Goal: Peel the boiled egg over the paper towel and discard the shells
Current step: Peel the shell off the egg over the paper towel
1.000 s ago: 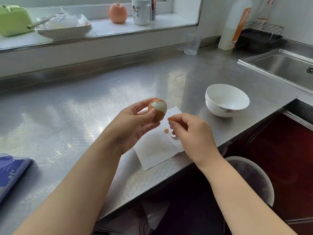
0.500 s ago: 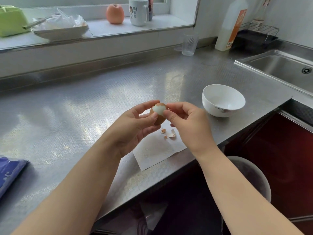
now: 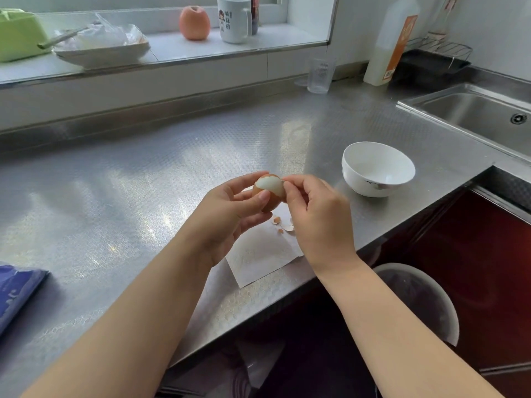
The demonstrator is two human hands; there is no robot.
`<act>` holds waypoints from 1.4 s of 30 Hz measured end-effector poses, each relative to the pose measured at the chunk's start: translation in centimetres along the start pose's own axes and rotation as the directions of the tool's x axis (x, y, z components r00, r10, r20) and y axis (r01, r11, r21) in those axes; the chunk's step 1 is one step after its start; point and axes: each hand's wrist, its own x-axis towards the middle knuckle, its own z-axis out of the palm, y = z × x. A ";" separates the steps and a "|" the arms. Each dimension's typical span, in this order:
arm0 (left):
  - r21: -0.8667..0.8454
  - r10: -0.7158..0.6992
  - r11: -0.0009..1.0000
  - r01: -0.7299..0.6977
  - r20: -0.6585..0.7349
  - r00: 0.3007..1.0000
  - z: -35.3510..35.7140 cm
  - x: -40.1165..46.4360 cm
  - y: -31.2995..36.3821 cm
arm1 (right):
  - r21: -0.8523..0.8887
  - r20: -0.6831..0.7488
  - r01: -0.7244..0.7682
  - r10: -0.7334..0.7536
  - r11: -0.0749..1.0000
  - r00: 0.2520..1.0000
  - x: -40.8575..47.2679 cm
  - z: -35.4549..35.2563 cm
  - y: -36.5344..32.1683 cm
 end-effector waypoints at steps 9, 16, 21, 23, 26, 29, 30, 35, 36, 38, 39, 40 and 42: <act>-0.065 -0.007 0.998 0.004 -0.033 0.999 -0.2 0.3 0.3 | 0.312 0.129 -0.231 0.200 0.921 0.971 -0.3 -0.3 0.2; -0.055 -0.037 0.998 0.036 -0.017 0.999 -0.5 0.3 0.3 | 0.644 0.256 -0.516 0.477 0.565 0.841 1.1 -1.6 0.0; -0.086 -0.051 0.995 0.052 0.009 0.999 -0.6 0.4 0.4 | 0.264 0.410 -0.532 0.406 0.804 0.817 1.2 -2.1 0.9; -0.087 -0.046 0.995 0.047 0.014 0.999 -0.7 0.4 0.4 | 0.129 0.435 -0.496 0.401 0.859 0.806 0.9 -2.0 1.0; -0.097 -0.022 0.995 0.024 0.021 1.000 -0.5 0.4 0.2 | 0.177 0.404 -0.521 0.420 0.835 0.812 0.7 -2.1 0.3; -0.038 0.024 0.999 -0.024 0.006 1.000 -0.2 0.3 -0.1 | 0.340 0.508 -0.663 0.463 0.667 0.726 0.6 -2.0 -0.7; -0.006 0.036 0.999 -0.036 0.004 0.999 -0.2 0.2 -0.2 | 0.372 0.511 -0.679 0.471 0.632 0.719 0.6 -1.8 -0.9; 0.186 0.125 0.976 -0.116 -0.040 0.991 0.2 0.0 -0.4 | 0.448 0.436 -0.674 0.514 0.588 0.739 0.6 -1.4 -0.9; 0.201 0.140 0.971 -0.128 -0.048 0.989 0.2 0.0 -0.4 | 0.461 0.433 -0.676 0.519 0.575 0.737 0.6 -1.4 -0.9; 0.214 0.157 0.966 -0.141 -0.055 0.986 0.3 -0.1 -0.4 | 0.482 0.446 -0.680 0.513 0.553 0.734 0.6 -1.5 -0.9; 0.216 0.158 0.966 -0.143 -0.054 0.986 0.3 -0.1 -0.4 | 0.487 0.454 -0.679 0.505 0.550 0.734 0.5 -1.6 -0.9; 0.214 0.155 0.967 -0.141 -0.048 0.987 0.3 -0.1 -0.3 | 0.484 0.454 -0.672 0.495 0.561 0.741 0.5 -1.6 -0.8; 0.205 0.146 0.969 -0.136 -0.030 0.989 0.4 -0.2 -0.3 | 0.449 0.416 -0.628 0.474 0.635 0.776 0.4 -1.6 -0.8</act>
